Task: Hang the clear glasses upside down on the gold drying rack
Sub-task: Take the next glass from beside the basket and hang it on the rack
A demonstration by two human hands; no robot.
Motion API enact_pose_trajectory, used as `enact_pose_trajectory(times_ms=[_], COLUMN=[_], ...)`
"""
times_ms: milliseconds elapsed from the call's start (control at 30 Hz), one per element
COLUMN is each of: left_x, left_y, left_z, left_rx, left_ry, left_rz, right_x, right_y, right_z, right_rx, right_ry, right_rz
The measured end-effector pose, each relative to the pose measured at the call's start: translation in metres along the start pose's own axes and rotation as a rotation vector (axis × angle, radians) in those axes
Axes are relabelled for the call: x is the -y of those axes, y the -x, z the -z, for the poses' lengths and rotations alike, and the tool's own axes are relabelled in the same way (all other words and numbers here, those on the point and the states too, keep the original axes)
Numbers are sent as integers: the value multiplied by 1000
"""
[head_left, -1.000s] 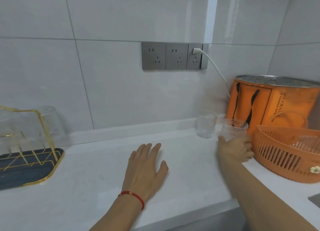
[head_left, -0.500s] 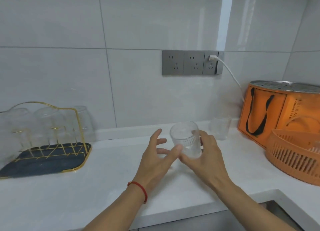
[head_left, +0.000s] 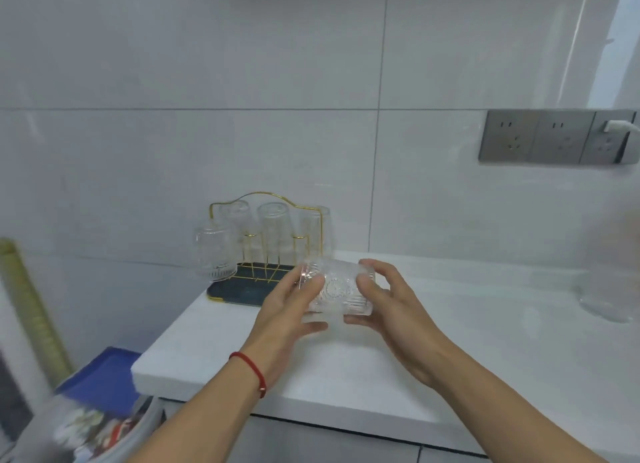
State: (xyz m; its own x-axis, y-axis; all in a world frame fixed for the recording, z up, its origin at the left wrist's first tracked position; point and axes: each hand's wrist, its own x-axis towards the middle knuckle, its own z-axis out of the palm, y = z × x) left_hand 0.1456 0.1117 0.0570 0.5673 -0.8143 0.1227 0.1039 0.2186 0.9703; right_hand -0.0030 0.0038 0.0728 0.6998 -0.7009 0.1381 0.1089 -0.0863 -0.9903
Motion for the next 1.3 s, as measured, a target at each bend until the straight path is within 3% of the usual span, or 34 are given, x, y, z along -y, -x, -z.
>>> enact_pose_trajectory(times_ms=[100, 167, 233, 267, 367, 467, 667, 1100, 1300], left_x=[3, 14, 32, 40, 50, 53, 55, 56, 52], left_y=[-3, -5, -9, -12, -16, -18, -16, -16, -14], left_z=[44, 66, 77, 78, 74, 74, 74, 76, 76], left_rx=[-270, -359, -281, -225, -119, -58, -78, -88, -63], left_ry=[-153, -610, -1095, -1230, -1395, -1456, -1472, -1448, -1413], left_rz=[-25, -107, -171, -171, -99, -61, -75, -82, -104], right_x=[22, 42, 59, 66, 81, 88, 81, 54, 50], right_y=[-10, -17, -28, -35, -59, -83, -127, -158, -146], right_z=[-22, -35, -49, -56, -79, -100, -132, -149, -142], right_rx=[-45, -37, -35, -43, -75, -33, 57, 205, 202], right_ry=[211, 255, 330, 386, 528, 749, 1101, 1309, 1436], right_rz=[133, 225, 318, 358, 450, 530, 477, 356, 413])
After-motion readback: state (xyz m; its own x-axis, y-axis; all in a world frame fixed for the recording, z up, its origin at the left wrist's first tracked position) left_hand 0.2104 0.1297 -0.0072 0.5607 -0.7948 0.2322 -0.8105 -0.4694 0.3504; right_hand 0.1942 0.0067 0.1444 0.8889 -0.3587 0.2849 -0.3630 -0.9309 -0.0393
